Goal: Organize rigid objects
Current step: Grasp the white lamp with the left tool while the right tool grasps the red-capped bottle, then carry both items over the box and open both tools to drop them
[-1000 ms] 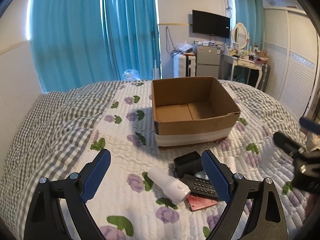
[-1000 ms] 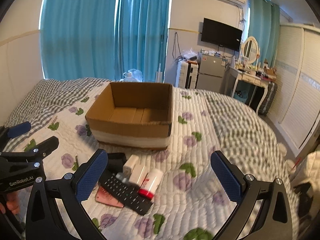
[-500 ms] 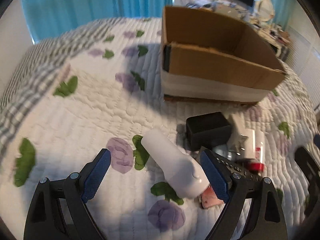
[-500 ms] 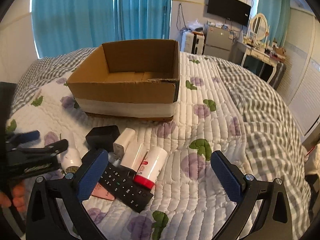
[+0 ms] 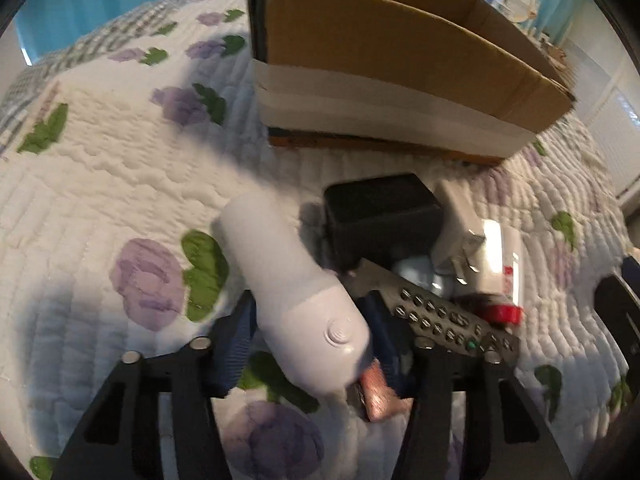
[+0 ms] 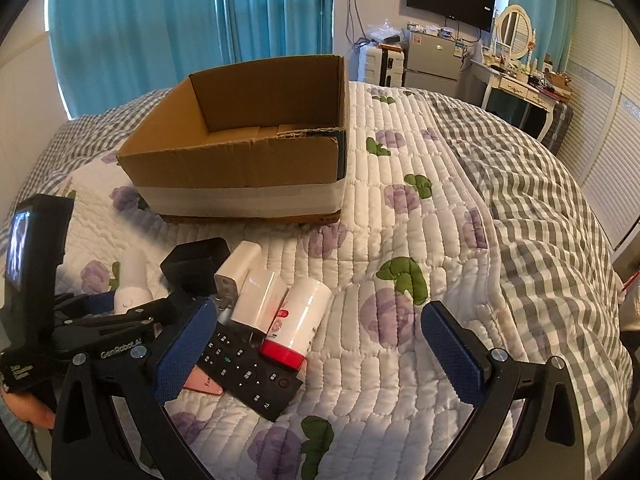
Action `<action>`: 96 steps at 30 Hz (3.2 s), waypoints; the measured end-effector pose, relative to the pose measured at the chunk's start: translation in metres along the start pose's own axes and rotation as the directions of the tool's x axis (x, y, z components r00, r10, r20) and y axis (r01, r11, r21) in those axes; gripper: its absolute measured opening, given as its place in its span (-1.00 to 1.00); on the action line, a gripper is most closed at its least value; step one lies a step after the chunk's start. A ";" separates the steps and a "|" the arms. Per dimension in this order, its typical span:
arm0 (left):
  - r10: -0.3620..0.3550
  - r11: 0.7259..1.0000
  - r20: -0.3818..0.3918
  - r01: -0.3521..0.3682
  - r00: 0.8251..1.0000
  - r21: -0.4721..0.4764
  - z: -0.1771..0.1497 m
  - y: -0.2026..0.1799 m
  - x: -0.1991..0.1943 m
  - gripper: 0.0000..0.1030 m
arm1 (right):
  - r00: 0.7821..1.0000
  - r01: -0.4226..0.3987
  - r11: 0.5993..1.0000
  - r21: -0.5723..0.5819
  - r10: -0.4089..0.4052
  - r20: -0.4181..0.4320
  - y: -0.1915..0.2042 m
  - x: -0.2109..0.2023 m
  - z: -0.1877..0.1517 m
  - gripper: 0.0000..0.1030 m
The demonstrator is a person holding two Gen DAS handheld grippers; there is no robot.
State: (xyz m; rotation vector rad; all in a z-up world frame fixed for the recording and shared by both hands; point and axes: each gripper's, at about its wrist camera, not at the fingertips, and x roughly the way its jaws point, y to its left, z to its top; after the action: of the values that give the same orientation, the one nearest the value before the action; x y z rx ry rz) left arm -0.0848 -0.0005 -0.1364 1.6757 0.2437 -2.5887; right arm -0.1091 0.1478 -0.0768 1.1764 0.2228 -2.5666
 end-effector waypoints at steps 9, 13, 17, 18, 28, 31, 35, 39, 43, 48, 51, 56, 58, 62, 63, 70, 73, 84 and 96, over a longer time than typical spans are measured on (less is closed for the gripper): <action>0.015 0.999 0.119 -0.019 0.993 0.033 -0.010 0.005 -0.049 0.01 | 0.992 0.060 0.998 -0.003 -0.060 -0.108 -0.001 0.024 0.005 0.72; 0.061 0.996 0.152 -0.071 0.987 0.061 0.009 0.008 -0.043 0.01 | 0.977 0.017 1.000 0.026 -0.011 -0.211 -0.005 0.050 0.005 0.59; 0.042 0.996 0.143 -0.052 0.989 0.067 0.012 0.012 -0.034 0.01 | 0.958 0.006 1.000 -0.022 -0.012 -0.287 0.006 0.071 -0.002 0.41; 0.046 0.996 0.144 -0.057 0.989 0.074 0.012 0.011 -0.033 0.01 | 0.952 0.016 0.999 -0.043 -0.028 -0.304 0.009 0.077 -0.004 0.37; 0.041 0.996 0.134 -0.050 0.990 0.067 0.015 0.008 -0.024 0.01 | 0.918 0.135 0.980 -0.149 -0.180 -0.353 0.019 0.116 -0.014 0.20; 0.036 0.996 0.145 -0.047 0.989 0.072 0.014 0.008 -0.028 0.01 | 0.940 0.132 0.979 -0.157 -0.173 -0.293 0.025 0.102 -0.012 -0.09; 0.033 0.996 0.151 -0.045 0.988 0.079 0.013 0.006 -0.031 0.01 | 0.956 0.068 0.987 -0.143 -0.105 -0.273 0.027 0.093 -0.013 -0.30; 0.027 0.995 0.174 -0.043 0.984 0.091 0.010 0.003 -0.039 0.01 | 0.973 0.045 0.989 -0.144 -0.077 -0.219 0.028 0.076 -0.015 -0.31; 0.003 0.995 0.204 -0.024 0.979 0.099 0.010 -0.001 -0.057 0.01 | 0.987 0.021 0.993 -0.120 -0.040 -0.154 0.026 0.051 -0.011 -0.31; -0.027 0.994 0.245 -0.001 0.969 0.111 0.013 -0.006 -0.086 0.01 | 0.995 -0.004 0.994 -0.106 -0.006 -0.098 0.032 0.021 0.005 -0.31; -0.054 0.993 0.282 0.021 0.958 0.118 0.020 -0.007 -0.112 0.01 | 0.999 -0.023 0.994 -0.104 0.018 -0.049 0.034 -0.005 0.024 -0.31; -0.083 0.991 0.356 0.038 0.931 0.129 0.048 -0.012 -0.155 0.01 | 0.997 -0.066 0.991 -0.114 0.070 0.027 0.038 -0.049 0.063 -0.31; -0.083 0.988 0.386 0.024 0.919 0.156 0.061 -0.018 -0.169 0.01 | 0.995 -0.073 0.988 -0.138 0.082 0.062 0.041 -0.066 0.079 -0.31; -0.118 0.982 0.423 0.042 0.899 0.185 0.097 -0.025 -0.191 0.01 | 0.987 -0.074 0.982 -0.171 0.097 0.127 0.046 -0.091 0.113 -0.31; -0.128 0.980 0.430 0.047 0.894 0.195 0.106 -0.027 -0.194 0.01 | 0.985 -0.071 0.982 -0.176 0.097 0.143 0.046 -0.094 0.123 -0.31; -0.133 0.972 0.443 0.028 0.886 0.235 0.178 -0.044 -0.175 0.01 | 0.976 -0.050 0.983 -0.177 0.086 0.201 0.043 -0.087 0.177 -0.31; -0.140 0.965 0.416 0.030 0.899 0.260 0.204 -0.051 -0.144 0.01 | 0.978 -0.058 0.986 -0.158 0.088 0.188 0.038 -0.066 0.198 -0.31; -0.096 0.959 0.248 0.023 0.964 0.281 0.211 -0.054 -0.019 0.01 | 0.993 -0.091 0.990 -0.106 0.098 0.062 0.011 0.058 0.210 -0.31; -0.099 0.973 0.316 0.025 0.944 0.231 0.209 -0.050 -0.028 0.39 | 0.991 -0.123 0.988 -0.095 0.127 0.036 0.003 0.078 0.200 -0.31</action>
State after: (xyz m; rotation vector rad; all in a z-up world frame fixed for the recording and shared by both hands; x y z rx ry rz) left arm -0.2675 0.0141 -0.0217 1.2756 -0.0127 -2.9816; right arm -0.2980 0.0752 -0.0060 1.0670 0.2474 -2.4427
